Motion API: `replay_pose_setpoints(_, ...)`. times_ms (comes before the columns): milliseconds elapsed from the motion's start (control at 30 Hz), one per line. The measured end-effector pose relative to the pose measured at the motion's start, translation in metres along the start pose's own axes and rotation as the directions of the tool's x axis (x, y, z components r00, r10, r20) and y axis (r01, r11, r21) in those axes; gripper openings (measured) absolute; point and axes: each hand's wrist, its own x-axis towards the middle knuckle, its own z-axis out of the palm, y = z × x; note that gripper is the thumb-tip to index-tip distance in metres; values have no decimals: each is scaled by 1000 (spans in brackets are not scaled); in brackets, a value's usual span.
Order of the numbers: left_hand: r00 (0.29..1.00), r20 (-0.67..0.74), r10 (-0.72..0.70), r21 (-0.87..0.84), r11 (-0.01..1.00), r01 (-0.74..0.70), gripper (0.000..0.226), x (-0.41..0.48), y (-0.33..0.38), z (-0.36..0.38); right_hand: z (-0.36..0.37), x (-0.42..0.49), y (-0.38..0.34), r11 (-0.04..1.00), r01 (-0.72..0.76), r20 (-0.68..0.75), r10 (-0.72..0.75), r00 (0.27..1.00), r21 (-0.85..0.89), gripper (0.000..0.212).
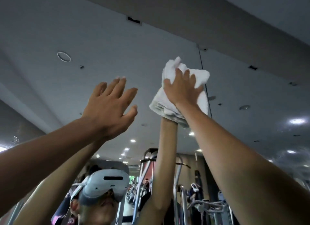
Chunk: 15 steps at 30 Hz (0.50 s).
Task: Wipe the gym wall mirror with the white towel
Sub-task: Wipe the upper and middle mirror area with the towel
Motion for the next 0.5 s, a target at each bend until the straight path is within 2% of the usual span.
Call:
replay_pose_setpoints(67, 1000, -4, -31, -4, 1000, 31, 75, -2, -1, 4, -2, -15, -13, 978, 207, 50, -206, 977, -23, 61)
replay_pose_setpoints(133, 995, -14, -97, -12, 995, 97, 80, -3, -1, 6, -9, -48, -7, 870, 493, 87, -491, 867, 5, 62)
replay_pose_setpoints(200, 988, -9, -157, -7, 988, 157, 85, -2, 0, 6, -17, -67, 18, 783, 615, 107, -622, 776, 95, 70)
replay_pose_setpoints(233, 985, 2, -171, 4, 985, 171, 88, -2, 1, 6, -20, -62, 36, 785, 611, 116, -620, 776, 104, 73)
replay_pose_setpoints(267, 983, 9, -182, 13, 983, 182, 89, -2, 2, 7, -20, -51, 54, 823, 563, 106, -568, 816, 75, 75)
replay_pose_setpoints(367, 983, 8, -184, 22, 983, 184, 91, -2, 4, 9, -18, 6, 80, 968, 240, 8, -241, 970, 69, 73)
replay_pose_setpoints(433, 984, 11, -179, 29, 983, 179, 90, -3, 2, 10, -10, 34, 49, 998, 33, -43, -30, 999, 50, 60)
replay_pose_setpoints(500, 984, 9, -180, 28, 983, 180, 89, -2, 0, 9, -3, 45, 2, 1000, 18, -17, -18, 1000, 21, 53)
